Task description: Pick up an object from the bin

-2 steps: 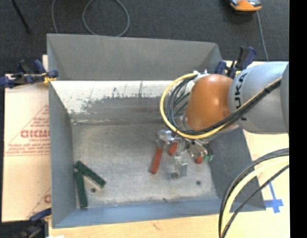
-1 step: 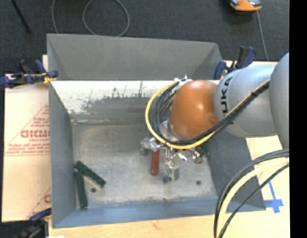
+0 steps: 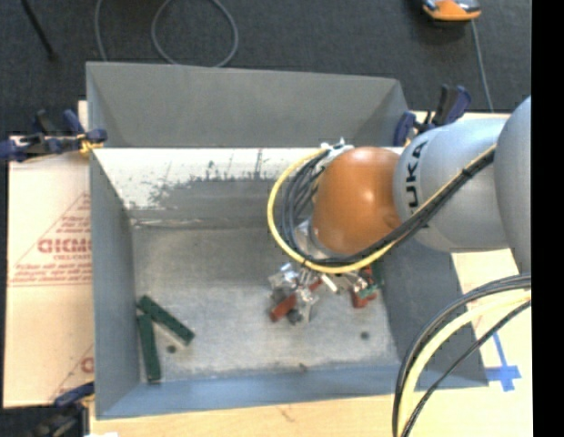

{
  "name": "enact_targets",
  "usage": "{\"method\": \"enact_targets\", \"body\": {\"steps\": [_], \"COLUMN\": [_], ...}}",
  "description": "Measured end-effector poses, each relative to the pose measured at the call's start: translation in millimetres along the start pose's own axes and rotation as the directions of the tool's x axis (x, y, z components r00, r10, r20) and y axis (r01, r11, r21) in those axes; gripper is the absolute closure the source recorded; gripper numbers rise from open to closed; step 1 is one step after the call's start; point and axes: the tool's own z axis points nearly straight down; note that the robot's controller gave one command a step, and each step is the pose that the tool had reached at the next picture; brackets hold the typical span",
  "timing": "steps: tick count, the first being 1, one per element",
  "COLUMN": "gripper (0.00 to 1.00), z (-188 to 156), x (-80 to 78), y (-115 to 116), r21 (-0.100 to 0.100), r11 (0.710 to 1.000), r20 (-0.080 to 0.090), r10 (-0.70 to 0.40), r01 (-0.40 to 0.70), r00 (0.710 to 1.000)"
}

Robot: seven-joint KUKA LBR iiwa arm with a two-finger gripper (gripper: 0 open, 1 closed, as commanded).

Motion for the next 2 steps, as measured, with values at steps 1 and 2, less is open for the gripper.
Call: {"method": "enact_targets", "body": {"steps": [1,2], "gripper": [1.00,1.00], "z": [0,-136], "x": [28.4,17.4], "y": [-21,27], "r21": [-0.001,0.007], "r11": [0.981,0.974], "r20": [-0.005,0.006], "r10": [-0.194,-0.226], "r01": [0.194,0.226], "r00": [0.981,0.974]}}
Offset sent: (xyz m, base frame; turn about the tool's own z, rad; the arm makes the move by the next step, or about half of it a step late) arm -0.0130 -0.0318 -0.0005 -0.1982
